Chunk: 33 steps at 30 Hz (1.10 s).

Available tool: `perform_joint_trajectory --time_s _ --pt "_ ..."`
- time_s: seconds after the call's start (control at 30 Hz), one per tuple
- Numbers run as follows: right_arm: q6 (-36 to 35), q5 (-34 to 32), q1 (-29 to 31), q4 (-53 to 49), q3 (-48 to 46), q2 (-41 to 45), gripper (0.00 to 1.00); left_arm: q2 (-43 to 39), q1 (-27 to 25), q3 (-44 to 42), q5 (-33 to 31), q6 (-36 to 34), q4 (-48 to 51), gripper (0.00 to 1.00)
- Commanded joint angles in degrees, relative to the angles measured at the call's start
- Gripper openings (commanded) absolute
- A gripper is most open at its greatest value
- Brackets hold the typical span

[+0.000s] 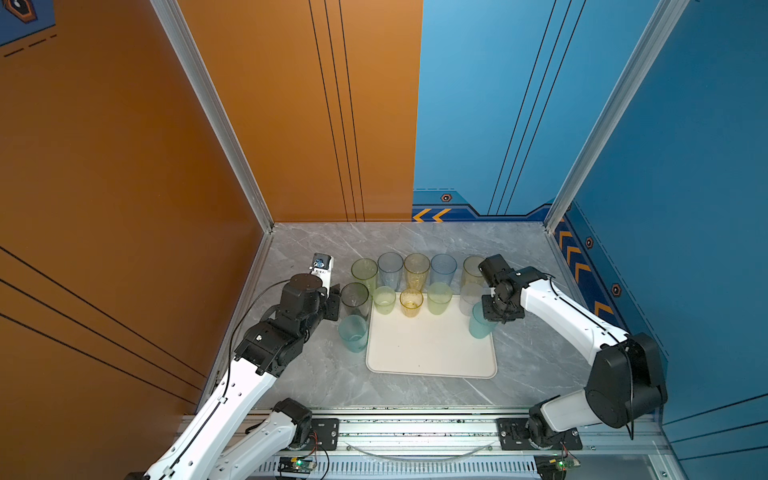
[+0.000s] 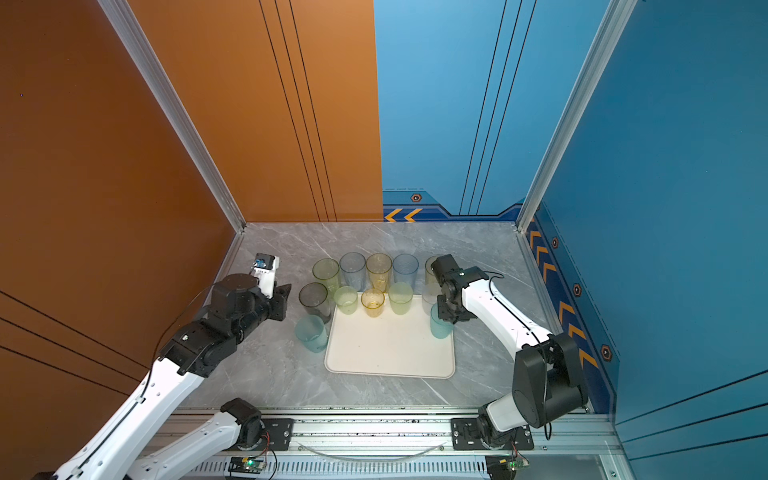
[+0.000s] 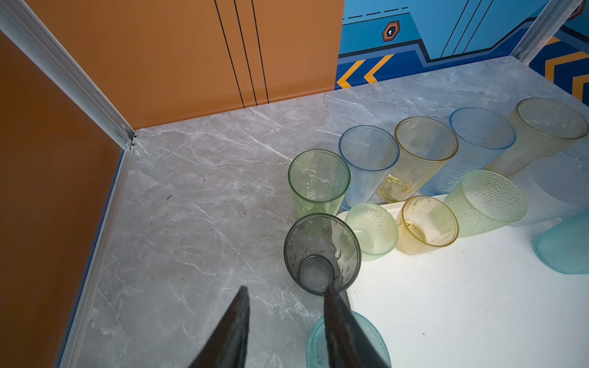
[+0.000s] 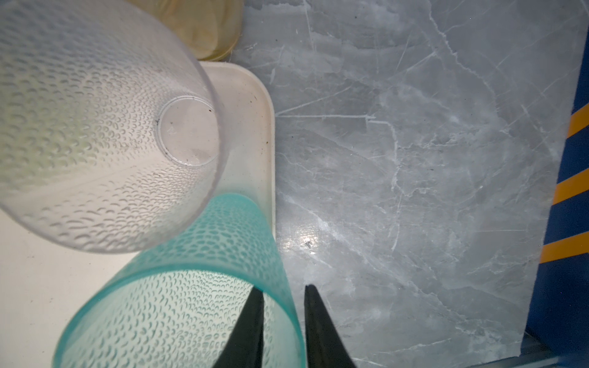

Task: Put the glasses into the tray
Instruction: 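Lower the teal cup onto the tray's near edge and open the right gripper, then draw the right gripper up while the left gripper moves over the other teal cup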

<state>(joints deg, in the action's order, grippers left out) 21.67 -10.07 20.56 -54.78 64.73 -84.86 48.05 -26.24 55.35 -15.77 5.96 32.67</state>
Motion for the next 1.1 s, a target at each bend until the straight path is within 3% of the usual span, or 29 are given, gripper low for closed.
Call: perform_joint_trajectory --time_s 0.0,0.33,0.6,0.8,1.07 --pt "-0.7 0.7 -0.5 0.5 -0.9 1.5 0.26 0.8 0.6 2.5 0.8 0.9 3.0 0.38" --pt "-0.4 0.3 -0.5 1.4 -1.4 6.5 0.33 2.3 0.6 3.0 0.7 2.3 8.2 0.36" --pt "0.2 -2.6 -0.9 3.5 -1.1 17.0 0.40 5.4 0.8 2.3 2.0 6.1 11.5 0.31" --pt "0.7 1.3 -0.8 7.2 -1.8 23.9 0.41 8.2 0.8 1.8 5.0 8.8 12.9 0.27" --pt "0.4 5.6 0.4 10.9 -4.7 24.9 0.41 7.5 0.2 -1.1 5.8 12.3 13.1 0.25"
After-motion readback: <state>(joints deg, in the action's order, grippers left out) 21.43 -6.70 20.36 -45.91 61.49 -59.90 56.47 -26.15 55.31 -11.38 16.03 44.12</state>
